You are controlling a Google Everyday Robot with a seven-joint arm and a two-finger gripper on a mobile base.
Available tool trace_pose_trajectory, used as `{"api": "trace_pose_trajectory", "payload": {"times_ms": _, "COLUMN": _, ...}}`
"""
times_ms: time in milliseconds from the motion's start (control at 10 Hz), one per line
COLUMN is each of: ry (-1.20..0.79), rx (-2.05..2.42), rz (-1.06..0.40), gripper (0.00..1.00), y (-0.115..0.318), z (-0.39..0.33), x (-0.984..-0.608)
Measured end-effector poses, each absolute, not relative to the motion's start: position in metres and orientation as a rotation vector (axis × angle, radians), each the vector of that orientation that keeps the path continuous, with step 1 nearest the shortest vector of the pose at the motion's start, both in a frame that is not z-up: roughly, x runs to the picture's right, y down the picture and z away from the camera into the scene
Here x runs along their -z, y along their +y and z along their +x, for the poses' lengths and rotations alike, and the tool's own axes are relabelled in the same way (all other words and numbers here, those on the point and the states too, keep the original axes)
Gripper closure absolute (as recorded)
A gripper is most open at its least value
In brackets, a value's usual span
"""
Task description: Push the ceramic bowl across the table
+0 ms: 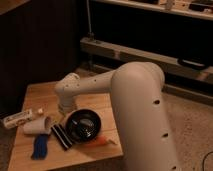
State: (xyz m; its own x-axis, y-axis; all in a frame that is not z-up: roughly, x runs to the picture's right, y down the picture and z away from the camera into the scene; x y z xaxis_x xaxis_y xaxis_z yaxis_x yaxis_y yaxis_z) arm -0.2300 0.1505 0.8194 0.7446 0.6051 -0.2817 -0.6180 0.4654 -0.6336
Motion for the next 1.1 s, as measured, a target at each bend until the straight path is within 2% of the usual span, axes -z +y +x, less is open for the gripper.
{"api": "trace_pose_trajectory", "payload": {"times_ms": 1100, "ry": 0.061, "rx": -0.821, "rz": -0.783, "gripper": 0.2, "y": 0.182, "z": -0.219, "x": -0.787}}
